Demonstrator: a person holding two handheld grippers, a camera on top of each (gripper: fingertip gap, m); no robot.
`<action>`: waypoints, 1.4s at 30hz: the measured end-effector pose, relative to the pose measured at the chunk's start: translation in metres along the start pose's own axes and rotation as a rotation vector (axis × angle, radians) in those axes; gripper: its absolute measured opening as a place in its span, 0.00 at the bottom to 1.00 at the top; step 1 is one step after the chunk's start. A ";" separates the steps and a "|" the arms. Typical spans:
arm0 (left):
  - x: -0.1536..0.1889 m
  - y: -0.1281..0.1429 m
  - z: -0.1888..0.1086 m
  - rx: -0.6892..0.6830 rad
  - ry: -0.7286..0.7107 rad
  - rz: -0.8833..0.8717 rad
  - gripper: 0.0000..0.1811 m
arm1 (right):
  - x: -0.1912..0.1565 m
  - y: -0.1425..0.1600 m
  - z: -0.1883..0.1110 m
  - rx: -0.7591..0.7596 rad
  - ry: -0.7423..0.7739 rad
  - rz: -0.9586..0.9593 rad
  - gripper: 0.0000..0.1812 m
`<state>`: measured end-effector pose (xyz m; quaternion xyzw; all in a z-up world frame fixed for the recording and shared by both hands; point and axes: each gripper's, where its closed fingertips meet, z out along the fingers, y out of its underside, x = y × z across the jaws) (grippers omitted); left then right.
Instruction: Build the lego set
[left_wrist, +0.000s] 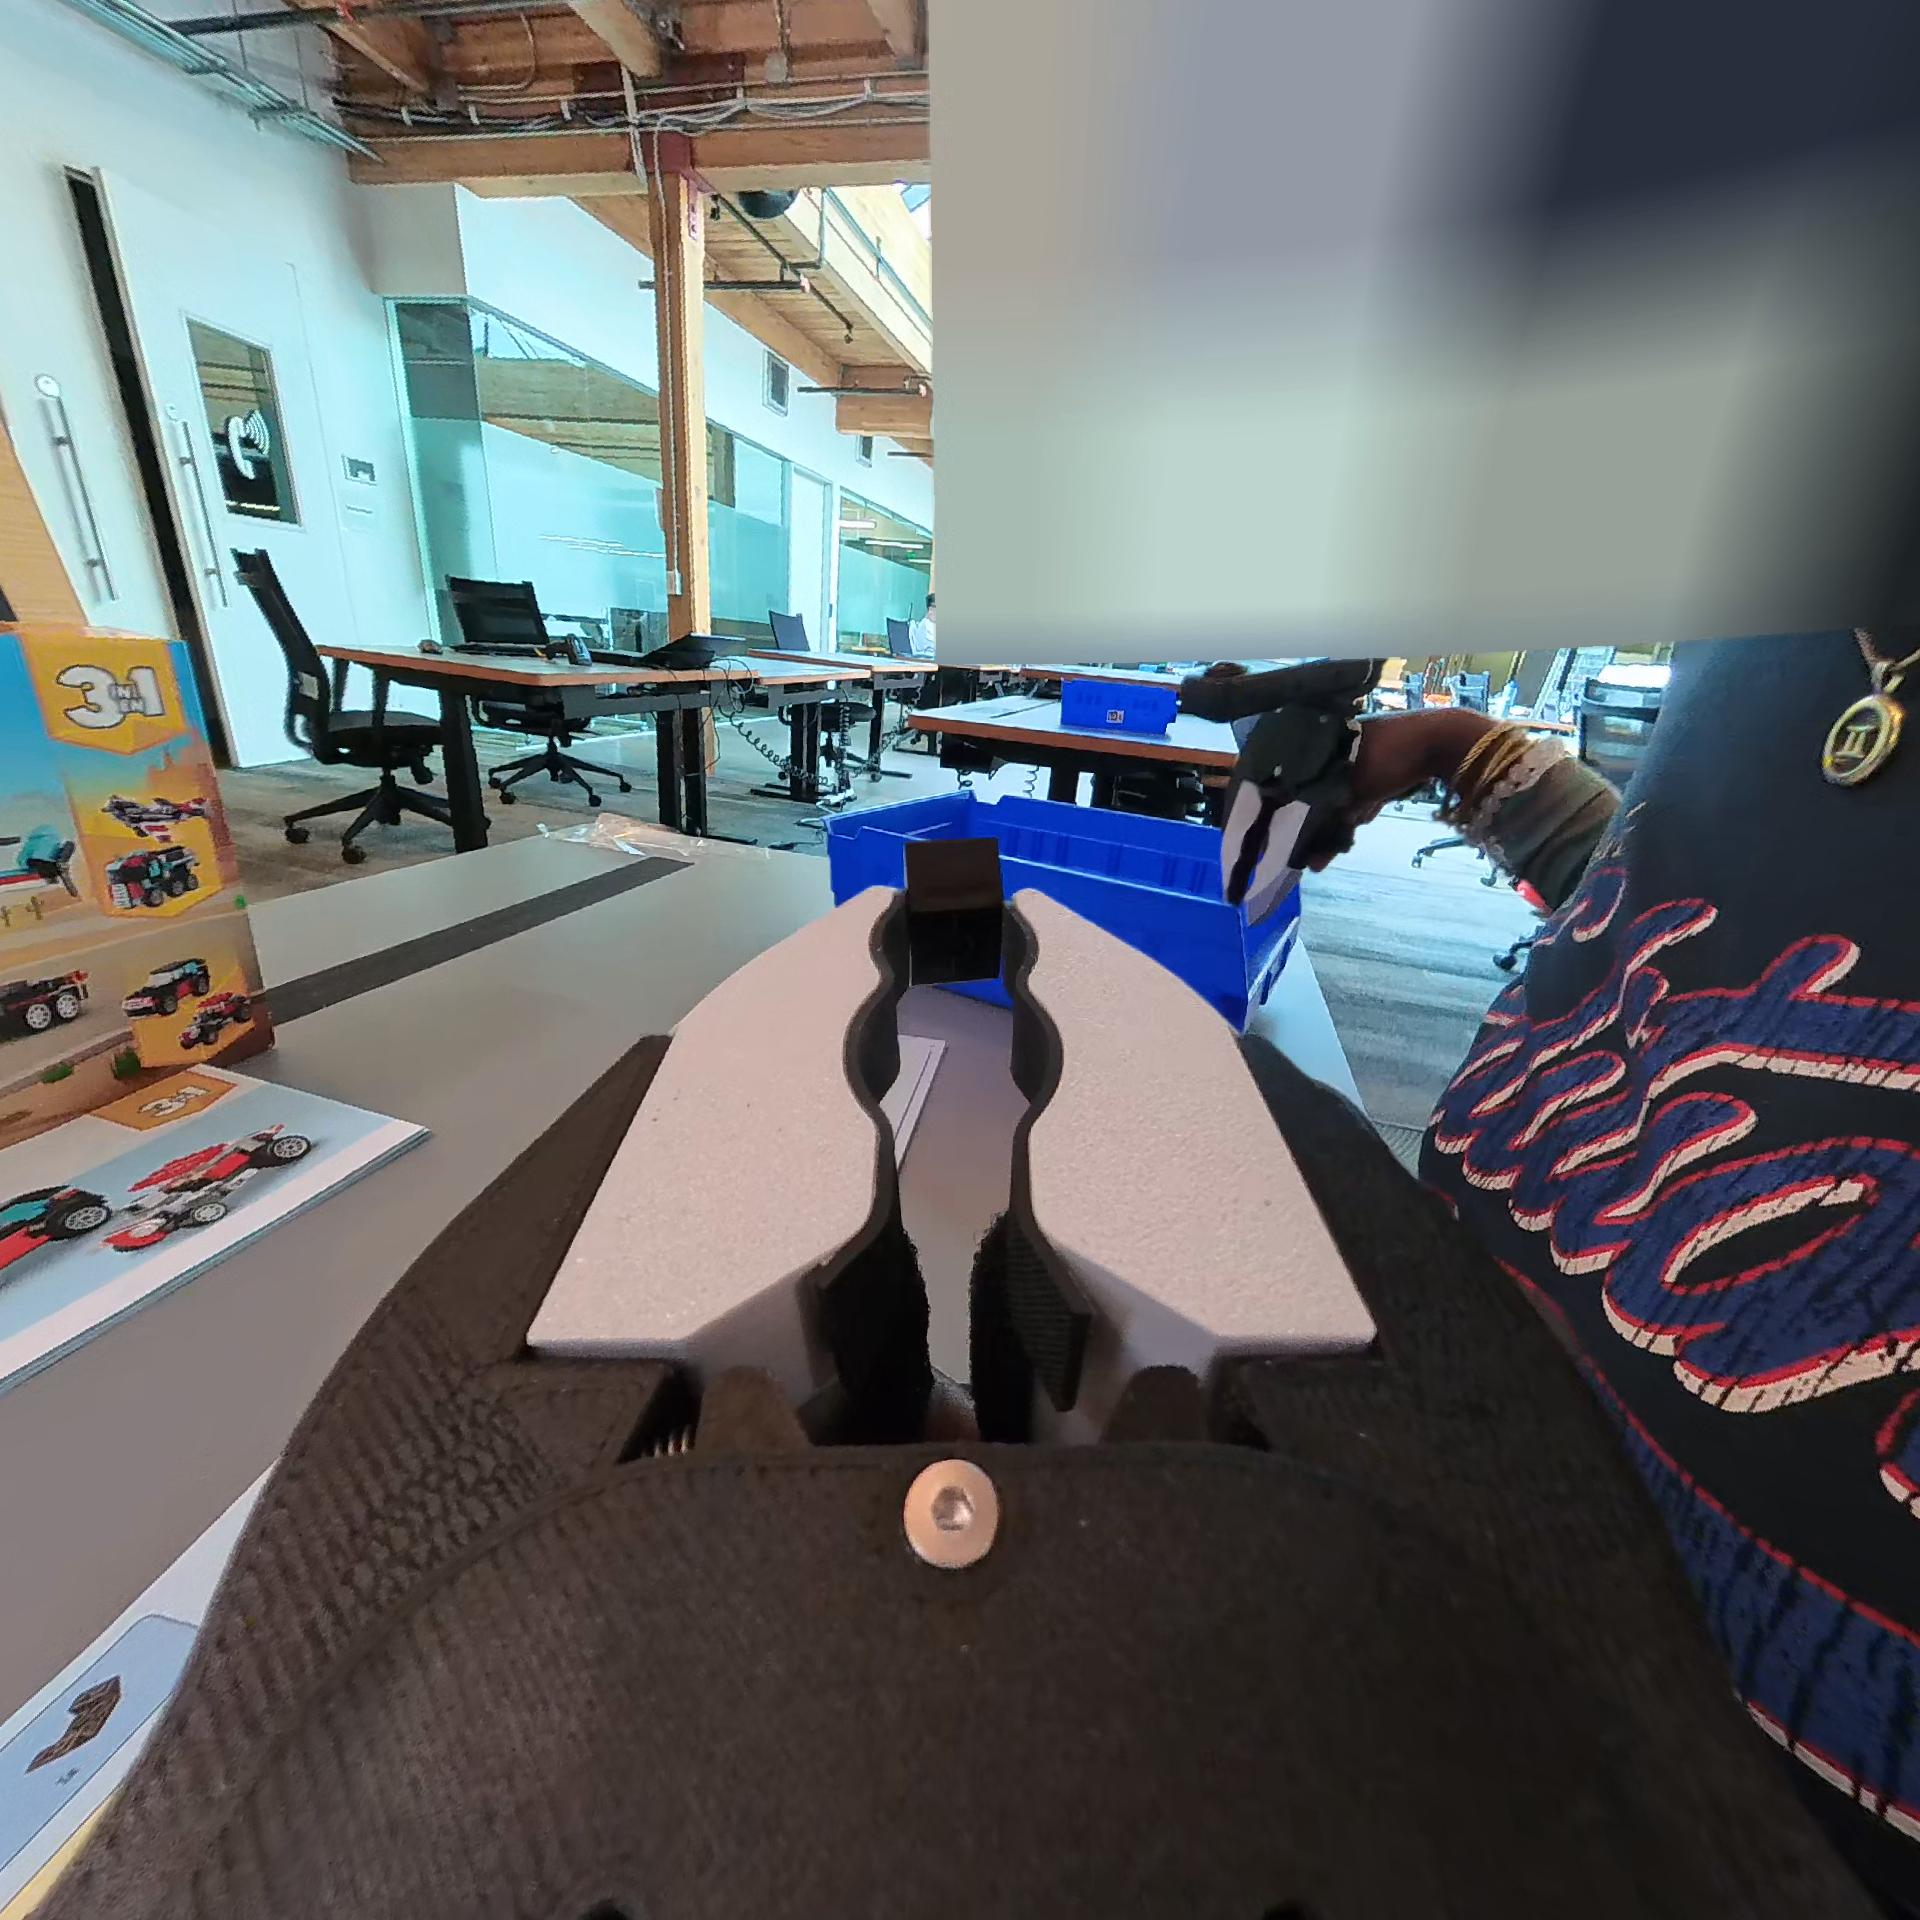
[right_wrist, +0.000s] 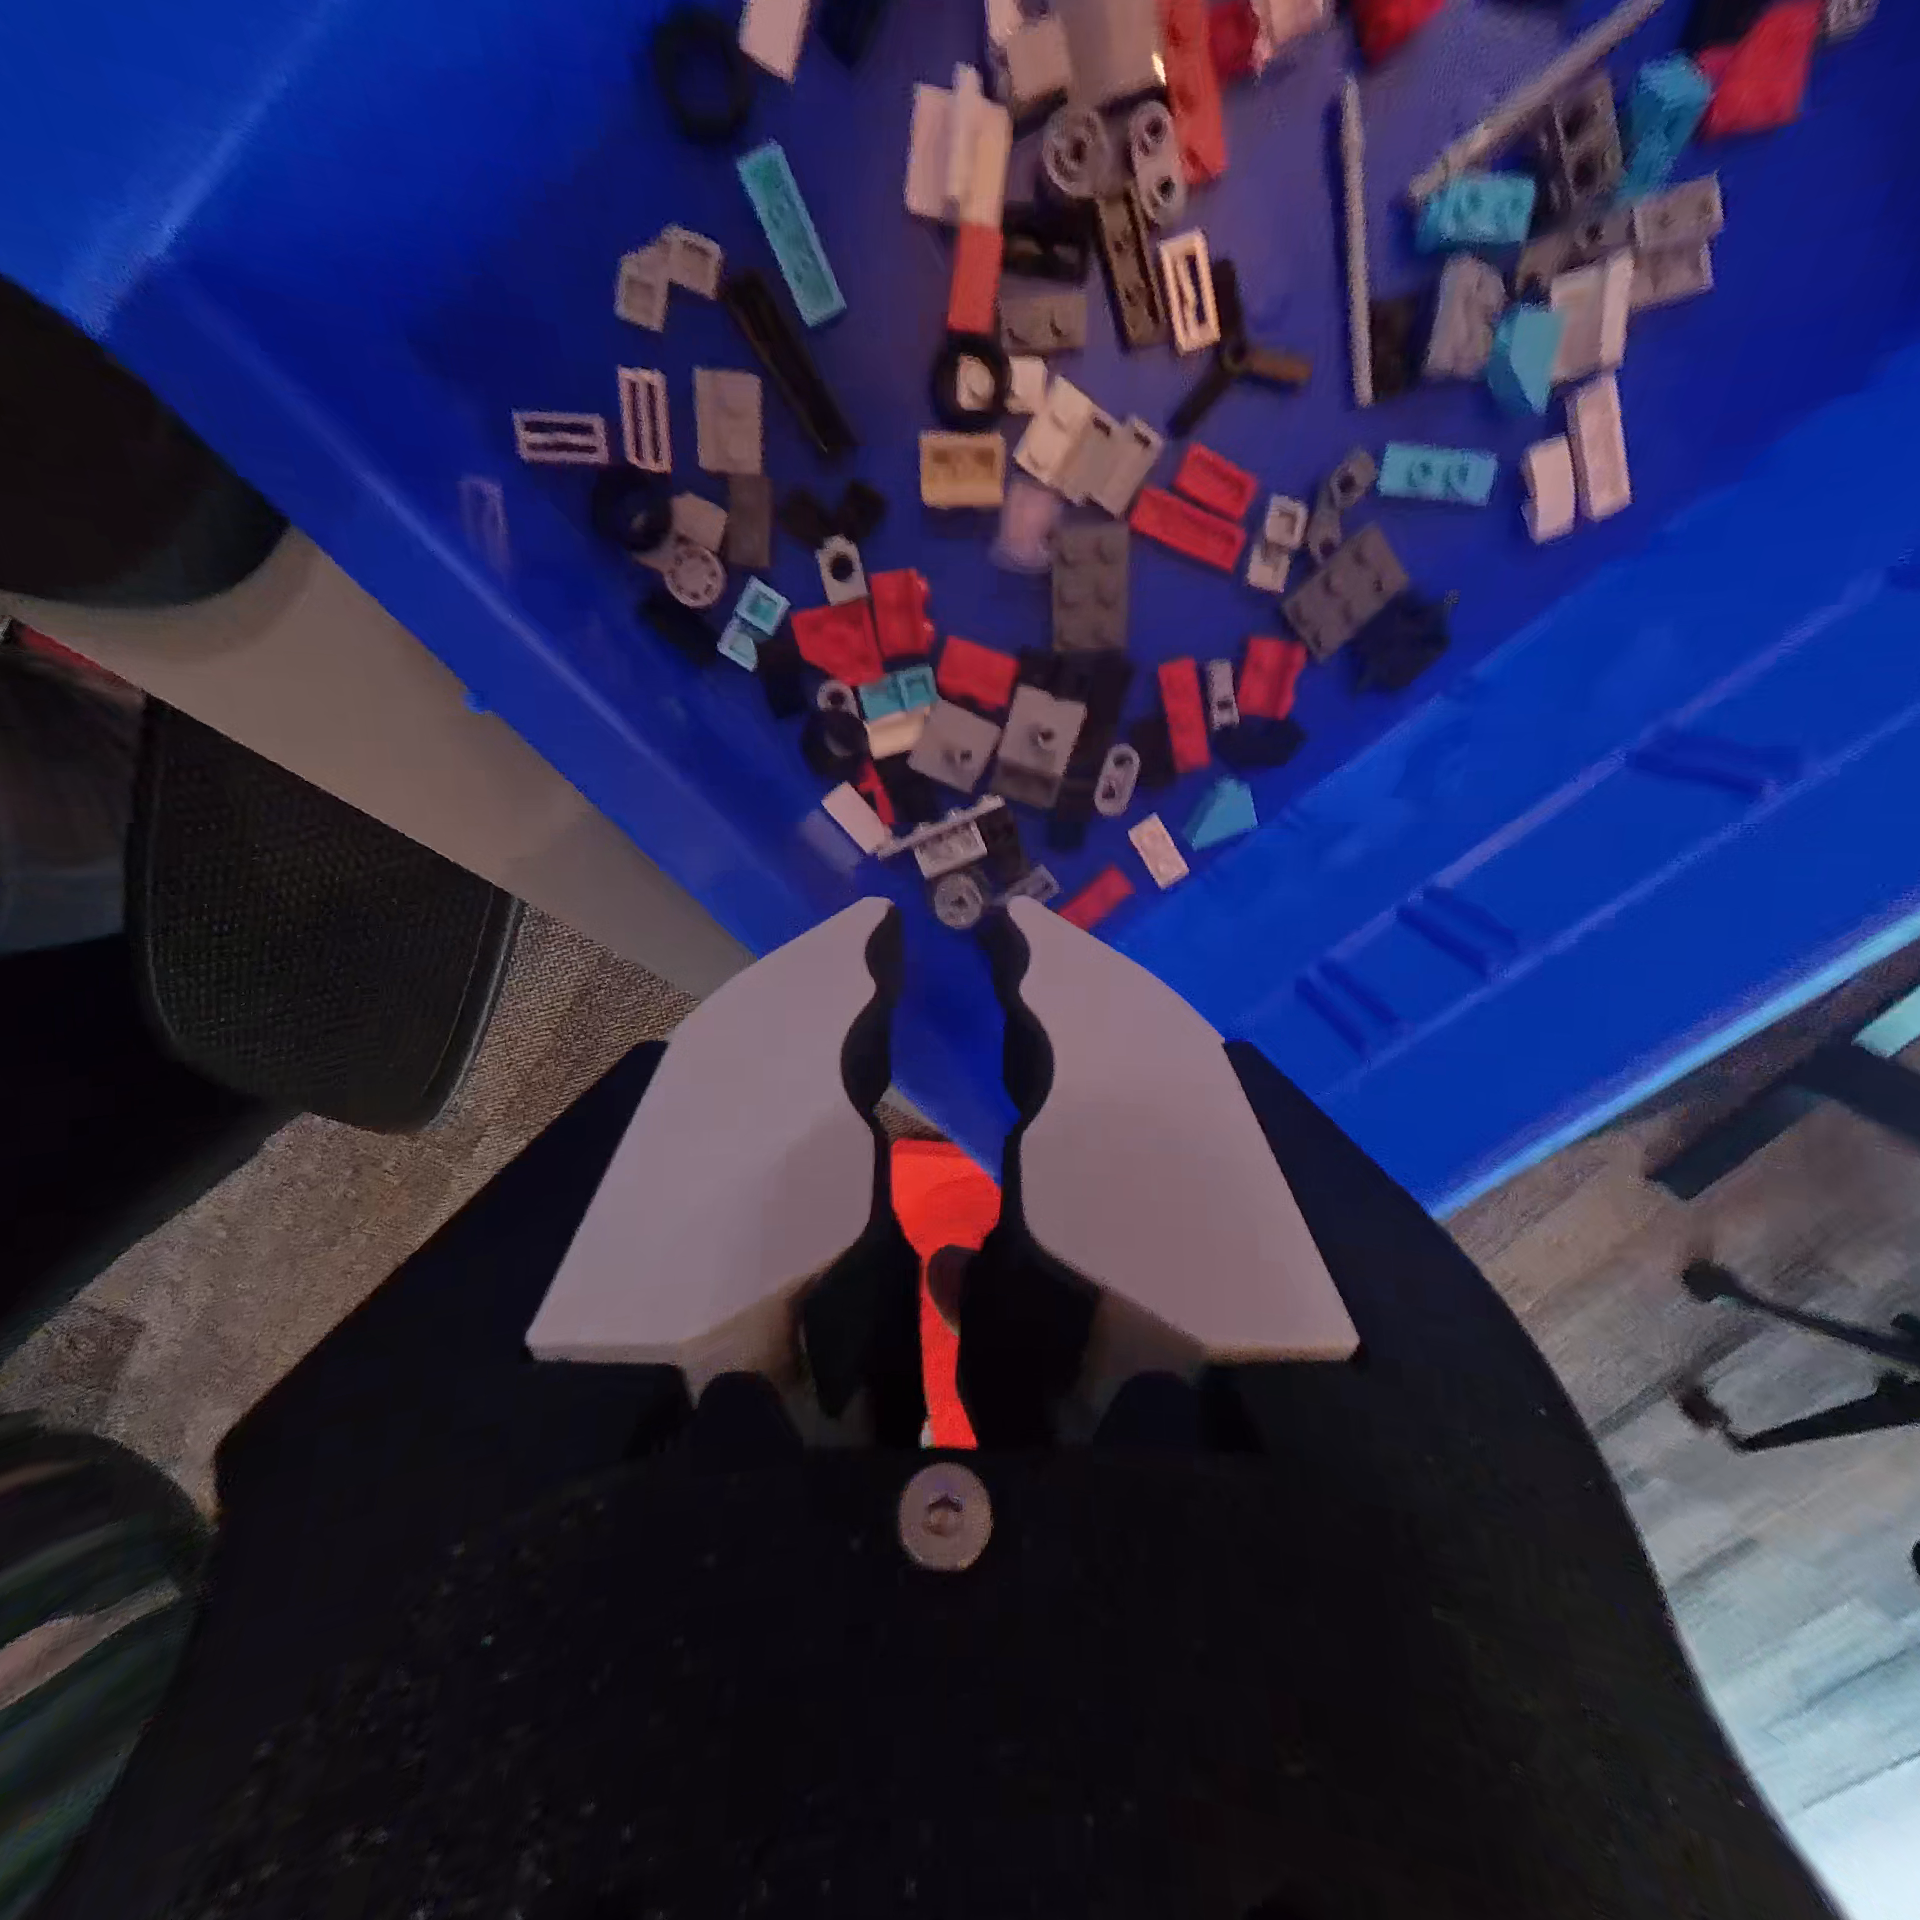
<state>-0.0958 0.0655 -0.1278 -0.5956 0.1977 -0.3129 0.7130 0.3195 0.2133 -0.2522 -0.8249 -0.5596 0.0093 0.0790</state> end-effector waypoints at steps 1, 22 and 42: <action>0.001 0.001 0.001 -0.008 -0.003 0.004 0.09 | 0.003 0.005 -0.002 -0.008 0.012 0.038 0.12; 0.010 0.001 0.019 -0.061 0.025 0.045 0.09 | 0.038 -0.099 0.003 0.428 0.127 0.293 0.25; 0.009 -0.001 0.016 -0.045 0.038 0.032 0.09 | 0.098 -0.146 0.073 0.369 -0.015 0.171 0.18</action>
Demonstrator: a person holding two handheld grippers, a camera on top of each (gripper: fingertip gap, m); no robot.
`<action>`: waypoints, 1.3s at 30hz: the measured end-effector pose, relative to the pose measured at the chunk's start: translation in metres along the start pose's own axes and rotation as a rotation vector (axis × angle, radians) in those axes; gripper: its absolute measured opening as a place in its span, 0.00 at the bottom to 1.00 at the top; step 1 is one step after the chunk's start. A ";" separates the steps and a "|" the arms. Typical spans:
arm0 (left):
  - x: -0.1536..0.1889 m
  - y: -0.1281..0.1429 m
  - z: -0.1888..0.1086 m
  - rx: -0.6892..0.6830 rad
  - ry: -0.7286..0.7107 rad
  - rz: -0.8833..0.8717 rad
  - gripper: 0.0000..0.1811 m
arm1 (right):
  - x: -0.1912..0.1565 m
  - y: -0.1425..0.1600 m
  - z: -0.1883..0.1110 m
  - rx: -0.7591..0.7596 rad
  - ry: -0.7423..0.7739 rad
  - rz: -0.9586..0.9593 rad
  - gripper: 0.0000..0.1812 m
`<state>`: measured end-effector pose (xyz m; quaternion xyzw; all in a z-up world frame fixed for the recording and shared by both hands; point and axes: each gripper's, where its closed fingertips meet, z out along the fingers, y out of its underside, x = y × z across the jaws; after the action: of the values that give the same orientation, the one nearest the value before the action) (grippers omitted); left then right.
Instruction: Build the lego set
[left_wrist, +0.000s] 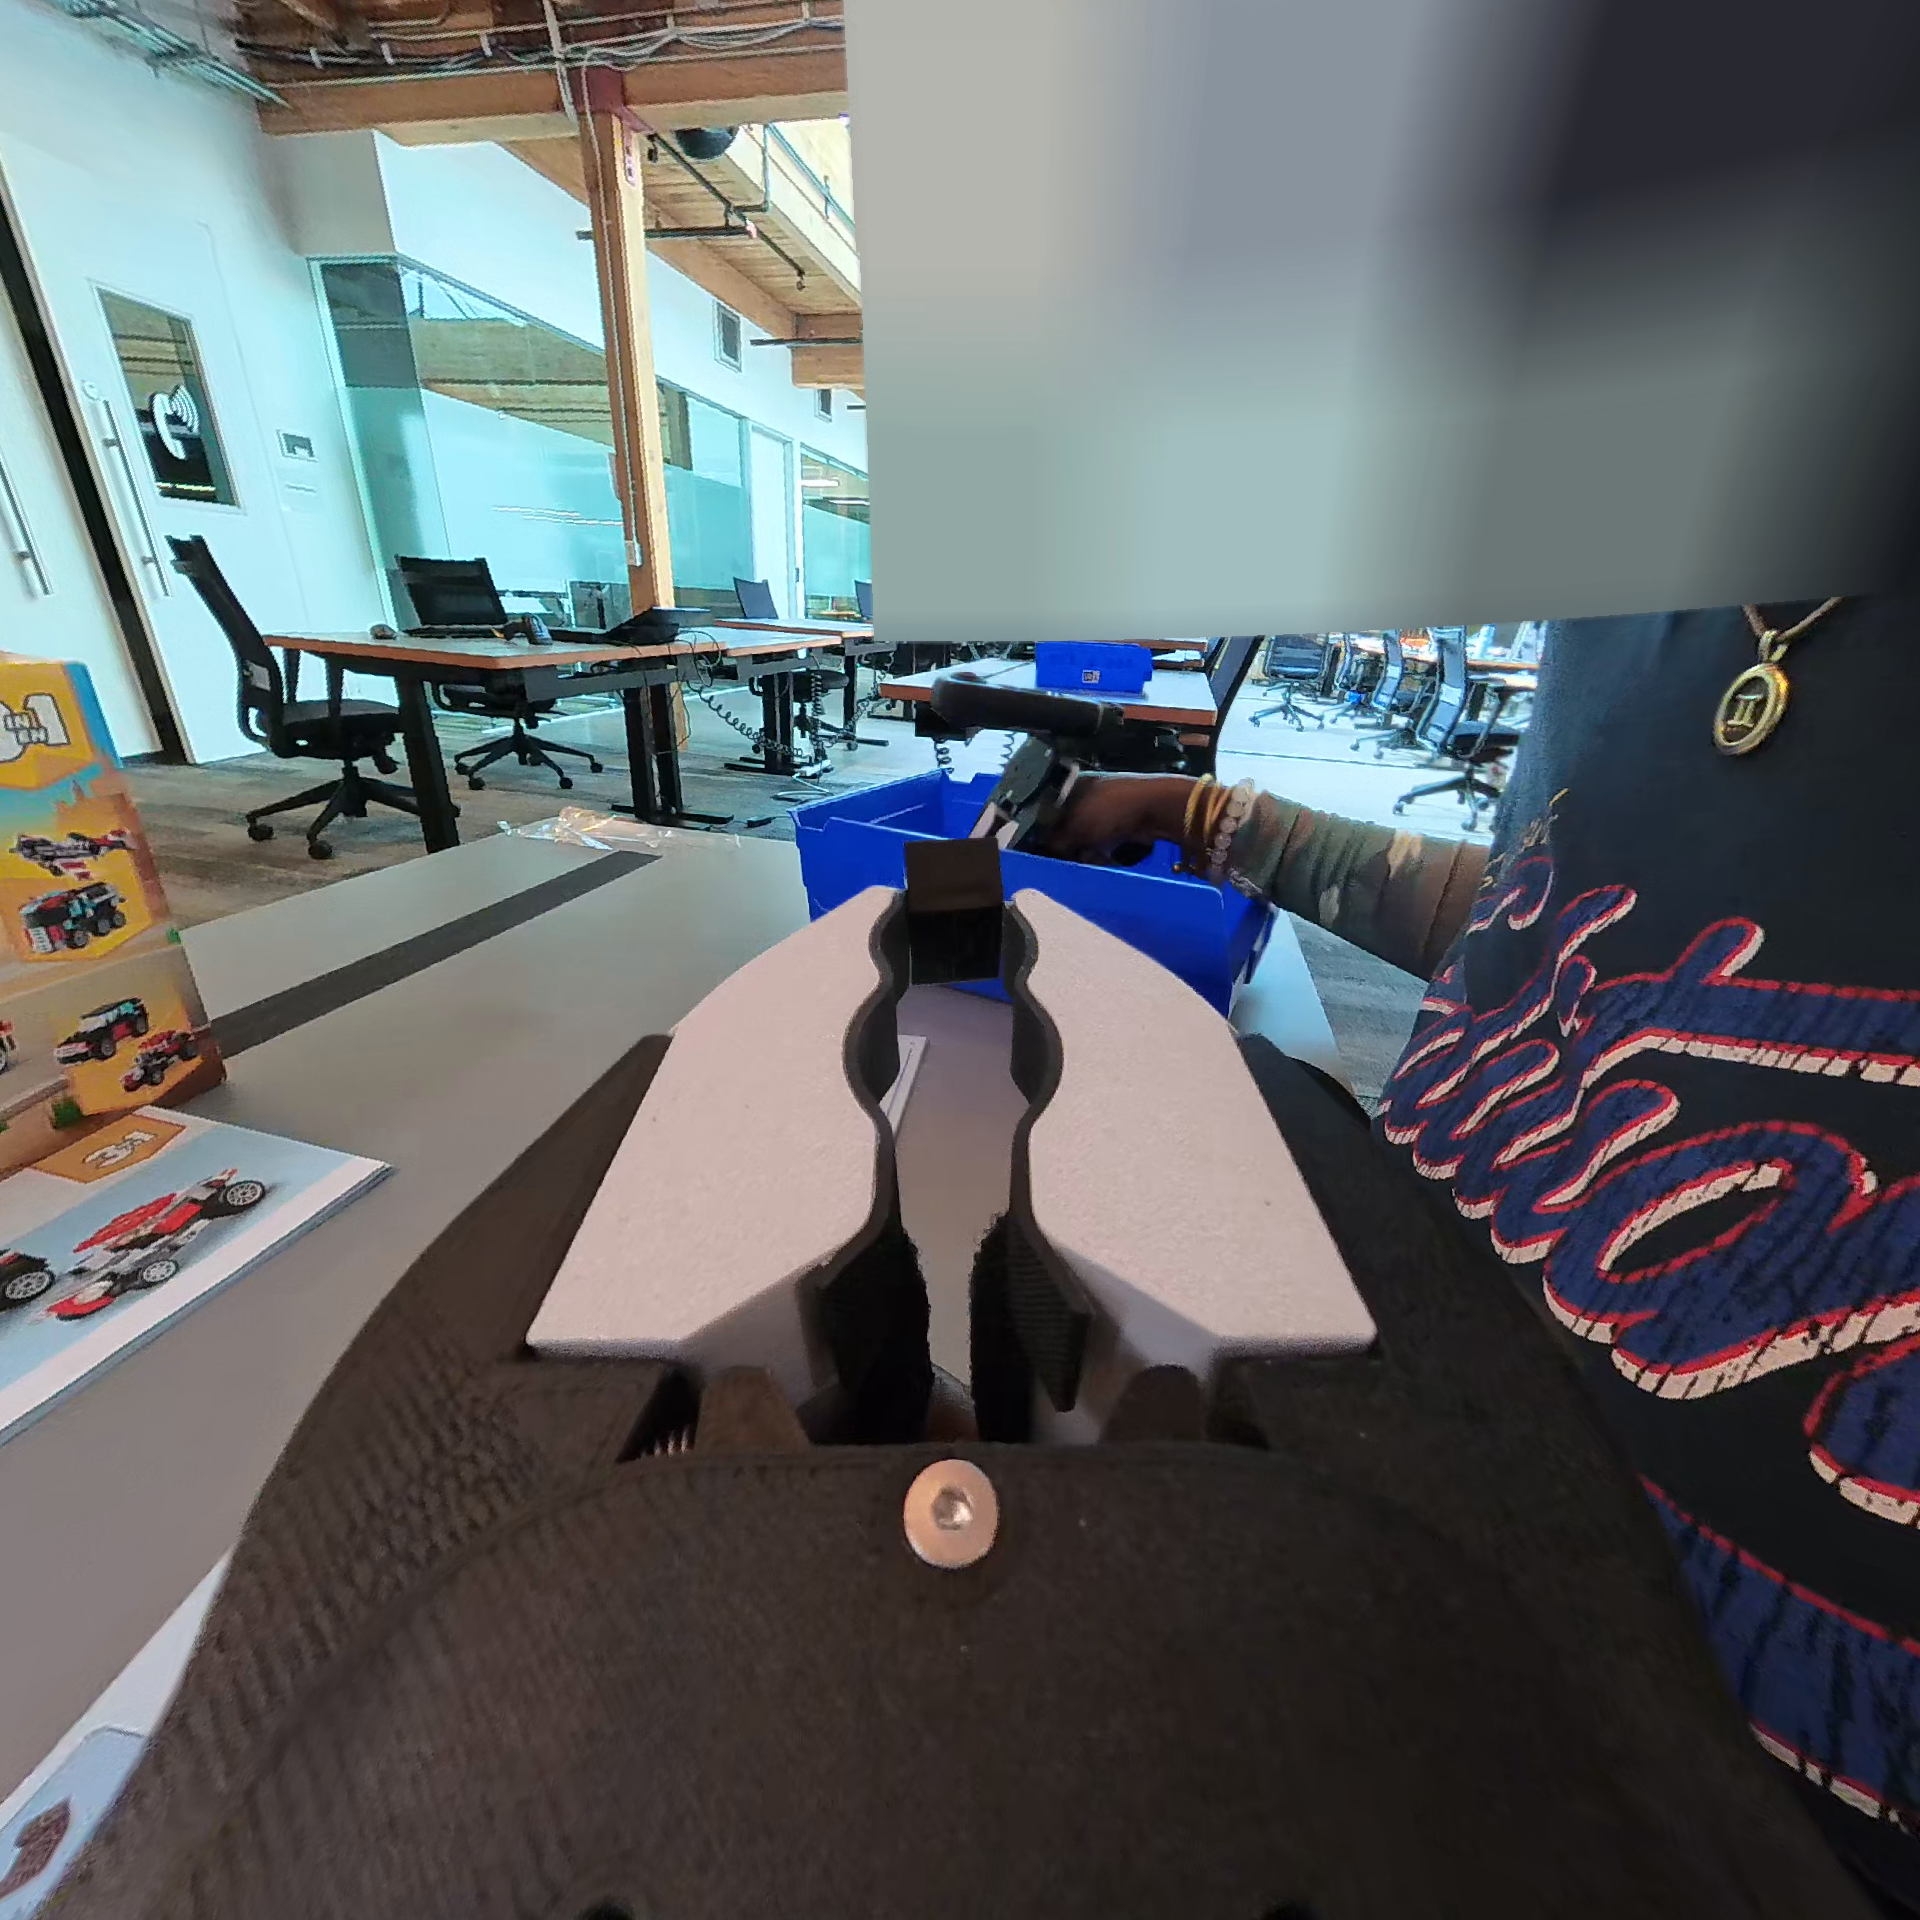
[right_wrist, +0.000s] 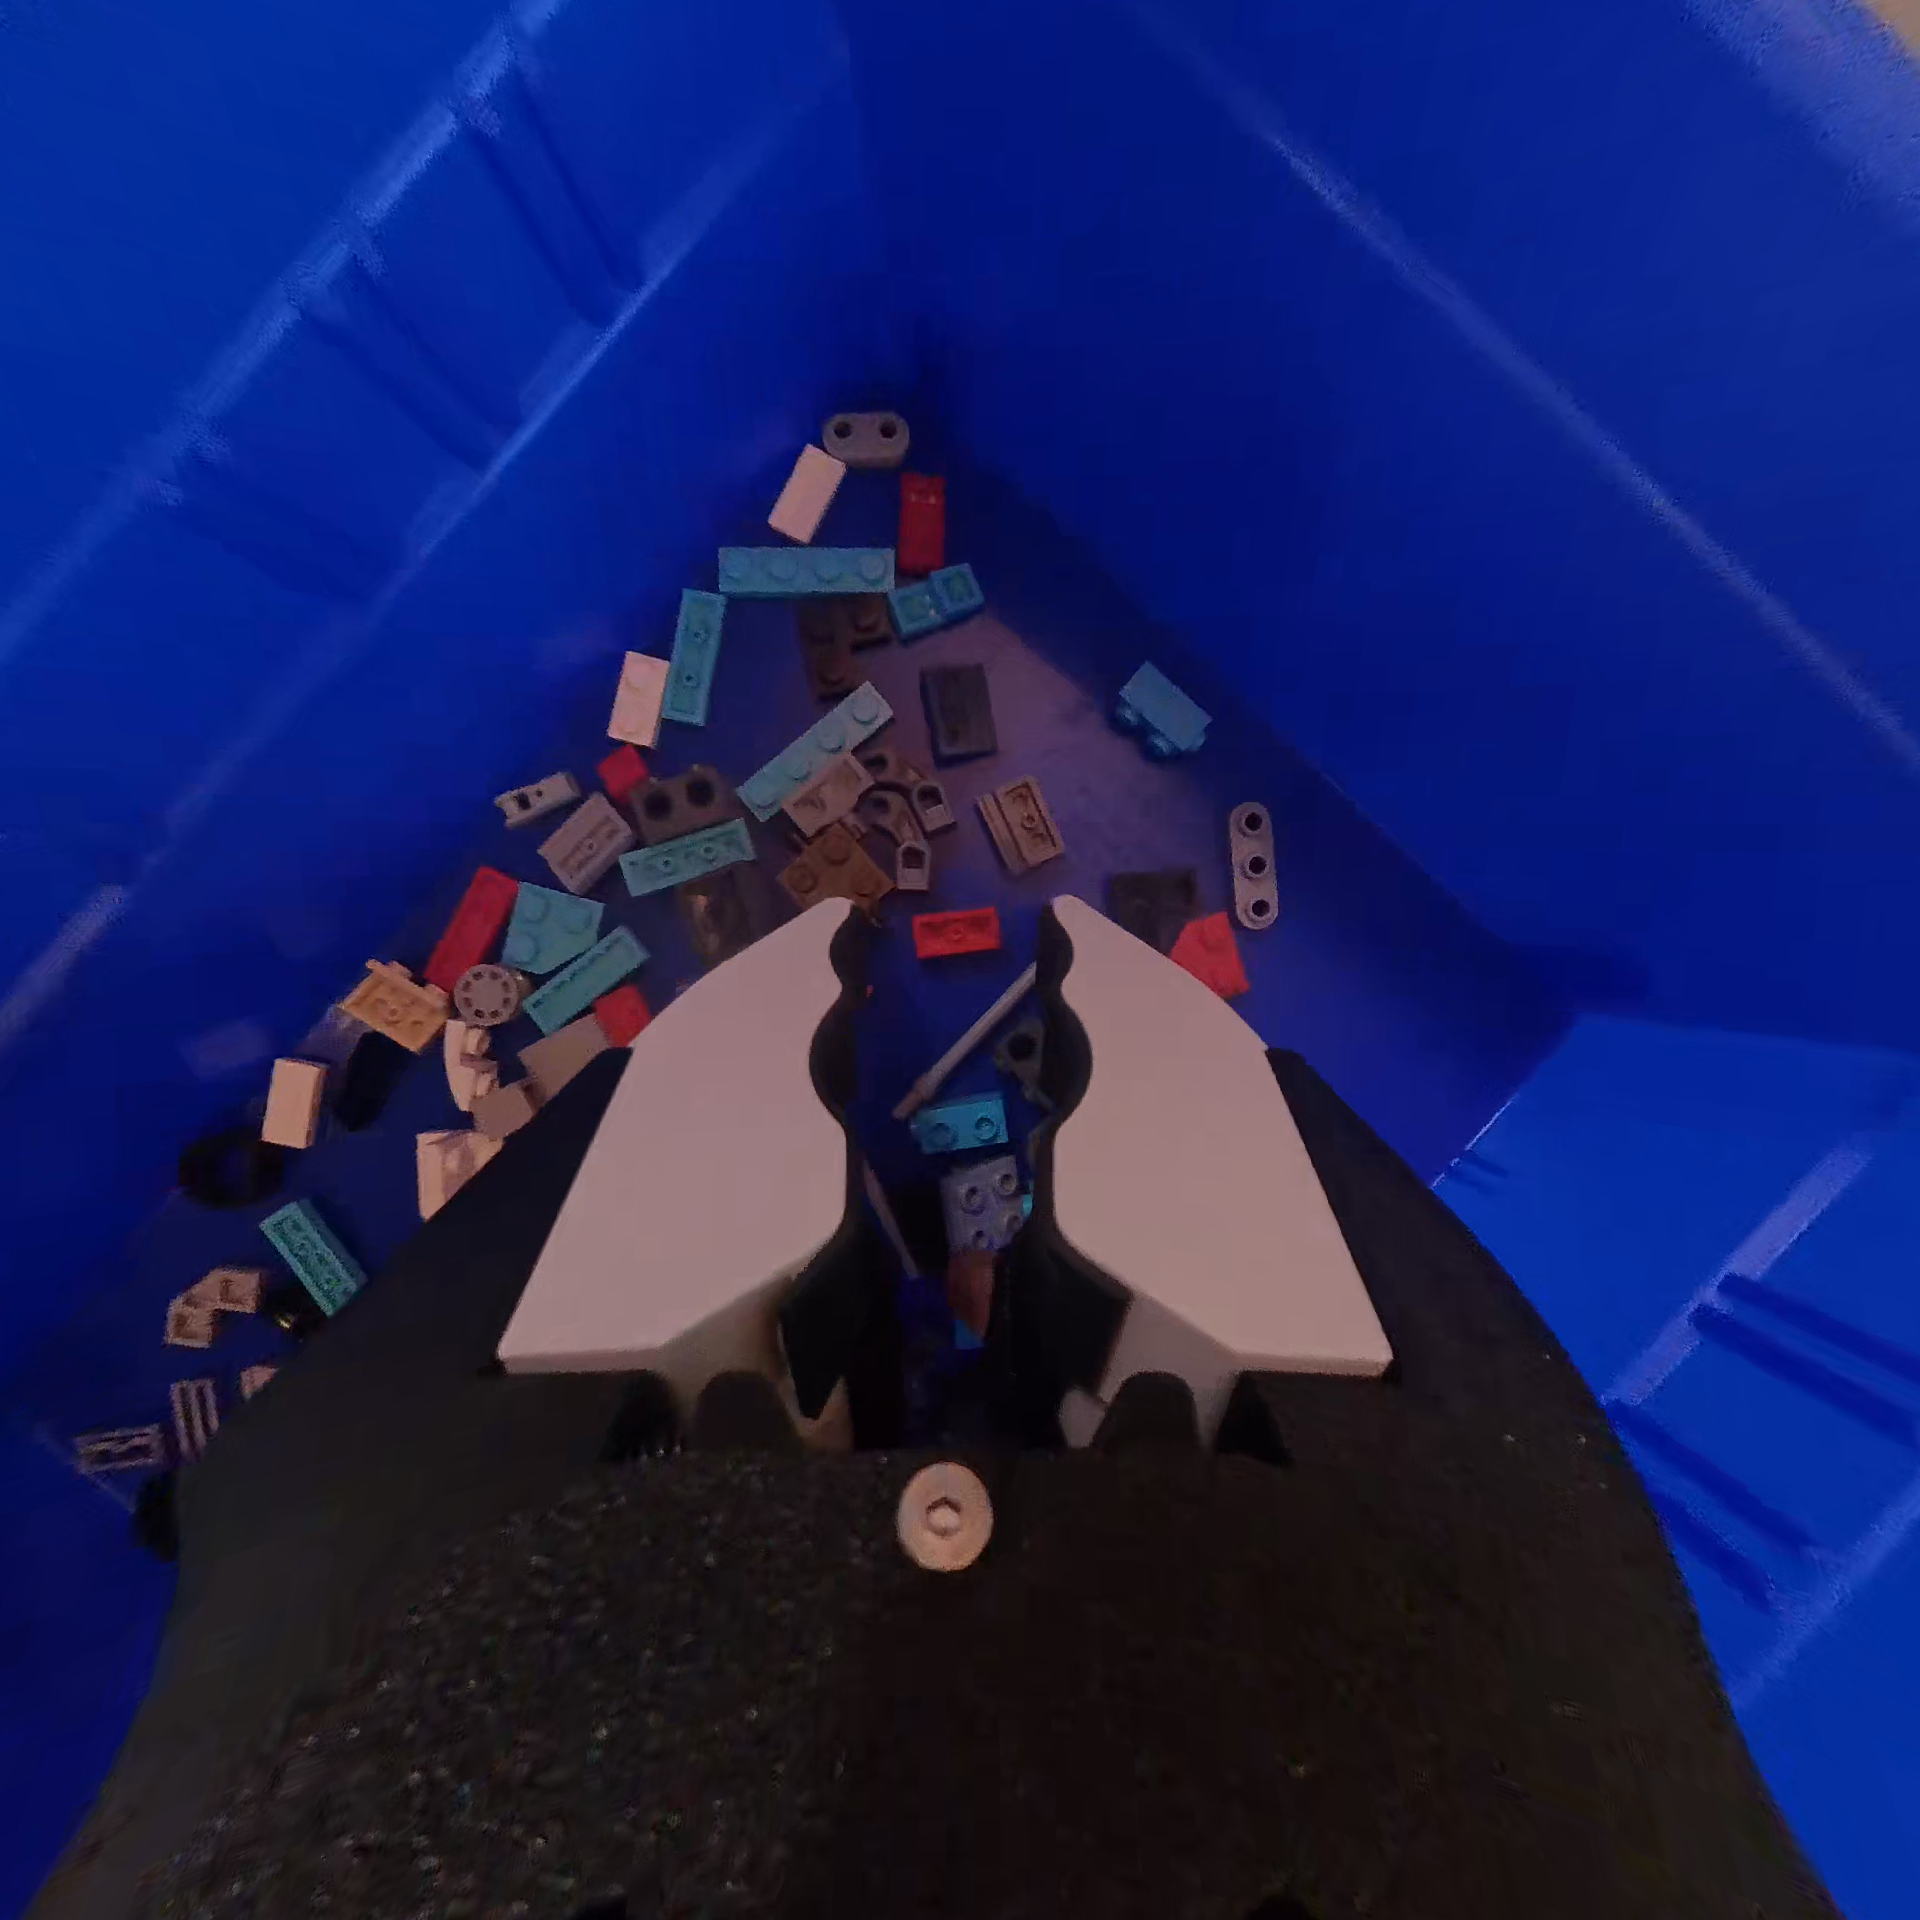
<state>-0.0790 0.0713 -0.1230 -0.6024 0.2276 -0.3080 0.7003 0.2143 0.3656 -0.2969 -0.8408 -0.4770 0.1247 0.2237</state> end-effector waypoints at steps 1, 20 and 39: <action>0.000 0.001 -0.001 -0.003 -0.002 -0.003 0.09 | 0.001 0.002 0.002 -0.020 -0.003 -0.004 0.17; 0.015 -0.004 -0.028 0.062 0.016 0.024 0.09 | -0.130 -0.058 -0.089 0.305 -0.209 -0.139 0.09; 0.045 -0.026 -0.059 0.116 0.070 0.141 0.09 | -0.273 0.065 -0.051 -0.641 -0.115 -0.709 0.09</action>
<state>-0.0914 -0.0042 -0.1048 -0.5324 0.2757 -0.2912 0.7455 0.1441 0.0891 -0.2864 -0.6445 -0.7604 -0.0662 -0.0449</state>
